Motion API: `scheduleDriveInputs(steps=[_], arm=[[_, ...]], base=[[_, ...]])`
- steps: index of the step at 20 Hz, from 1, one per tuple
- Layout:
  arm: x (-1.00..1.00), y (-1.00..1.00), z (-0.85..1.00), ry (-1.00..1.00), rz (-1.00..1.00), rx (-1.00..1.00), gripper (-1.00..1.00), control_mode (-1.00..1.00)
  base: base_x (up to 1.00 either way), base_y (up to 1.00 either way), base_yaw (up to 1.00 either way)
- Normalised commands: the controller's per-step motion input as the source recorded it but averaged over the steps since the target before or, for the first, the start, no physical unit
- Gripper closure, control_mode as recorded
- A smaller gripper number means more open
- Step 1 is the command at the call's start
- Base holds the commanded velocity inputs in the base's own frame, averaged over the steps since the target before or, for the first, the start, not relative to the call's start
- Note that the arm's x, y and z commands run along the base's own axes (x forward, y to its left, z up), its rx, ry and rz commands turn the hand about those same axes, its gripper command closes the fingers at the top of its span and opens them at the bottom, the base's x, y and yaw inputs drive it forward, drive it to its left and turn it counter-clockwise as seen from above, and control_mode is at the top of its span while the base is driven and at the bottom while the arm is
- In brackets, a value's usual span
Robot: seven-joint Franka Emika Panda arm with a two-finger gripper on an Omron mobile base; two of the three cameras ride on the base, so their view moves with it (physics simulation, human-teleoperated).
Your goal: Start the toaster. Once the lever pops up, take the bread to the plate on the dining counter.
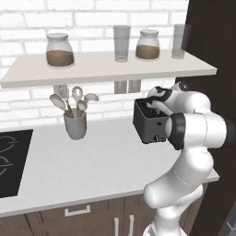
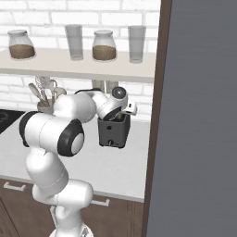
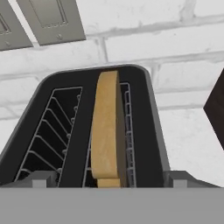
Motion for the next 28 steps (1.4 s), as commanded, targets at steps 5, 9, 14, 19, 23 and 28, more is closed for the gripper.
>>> scheduleDriveInputs(steps=[5,9,14,19,23,28], arm=[[0.1,-0.03,-0.16,0.0,0.02,0.0,-1.0,-1.0],[0.03,-0.02,-0.11,0.0,0.02,0.0,-1.0,-1.0],[0.0,0.02,-0.21,0.0,0.0,-0.02,-1.0,-1.0],[0.0,0.07,-0.12,0.0,0.0,-0.06,-1.0,-1.0],[0.0,0.2,0.0,0.0,0.0,-0.05,-1.0,-1.0],[0.1,0.17,0.0,0.0,0.0,-0.02,-1.0,-1.0]], base=[[0.0,0.0,0.0],[0.0,0.0,0.0],[0.0,0.0,0.0],[0.0,0.0,0.0],[0.0,0.0,0.0],[0.0,0.0,0.0]])
